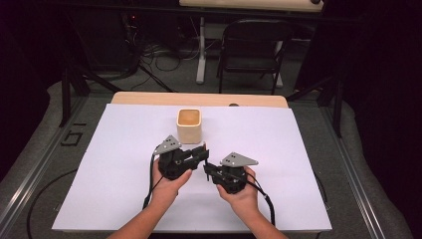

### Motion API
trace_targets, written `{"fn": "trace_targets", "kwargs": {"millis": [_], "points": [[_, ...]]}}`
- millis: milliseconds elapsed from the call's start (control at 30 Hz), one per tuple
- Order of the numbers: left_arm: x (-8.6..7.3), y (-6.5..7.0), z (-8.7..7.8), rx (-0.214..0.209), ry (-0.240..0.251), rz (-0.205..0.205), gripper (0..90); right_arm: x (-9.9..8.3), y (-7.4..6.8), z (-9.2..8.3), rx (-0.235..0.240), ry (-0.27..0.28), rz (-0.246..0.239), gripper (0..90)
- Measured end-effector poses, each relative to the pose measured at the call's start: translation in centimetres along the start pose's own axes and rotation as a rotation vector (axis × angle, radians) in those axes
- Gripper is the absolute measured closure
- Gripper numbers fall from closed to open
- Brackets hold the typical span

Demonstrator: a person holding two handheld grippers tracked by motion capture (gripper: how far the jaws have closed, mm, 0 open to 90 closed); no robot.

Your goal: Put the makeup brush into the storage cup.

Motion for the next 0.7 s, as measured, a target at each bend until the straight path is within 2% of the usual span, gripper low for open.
{"fn": "trace_targets", "kwargs": {"millis": [367,500,567,600,700], "points": [[0.10,0.07,-0.07,0.003,-0.007,0.009,76.1,-0.19,-0.63,0.04,-0.002,-0.020,-0.067,84.4],[0.15,0.03,-0.13,0.008,-0.008,0.007,78.5,-0.25,-0.75,0.14,0.006,-0.014,-0.076,84.4],[0.19,-0.01,-0.20,-0.009,-0.013,0.002,79.2,-0.25,-0.82,0.14,0.008,-0.016,-0.078,84.4],[0.19,-0.01,-0.17,0.005,-0.009,0.000,79.4,-0.27,-0.85,0.14,0.010,-0.019,-0.081,84.4],[0.20,-0.02,-0.19,0.002,-0.011,-0.004,80.9,-0.35,-0.92,0.18,0.005,-0.025,-0.098,84.4]]}}
Point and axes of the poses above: each handheld gripper's, and its own axes: z roughly forward along the jaws, x roughly out of its top, y roughly to its right, the point moved 4 cm from there along z, roughly forward along the jaws, and after that the axes turned 11 degrees about y, right-handed, at the moved point
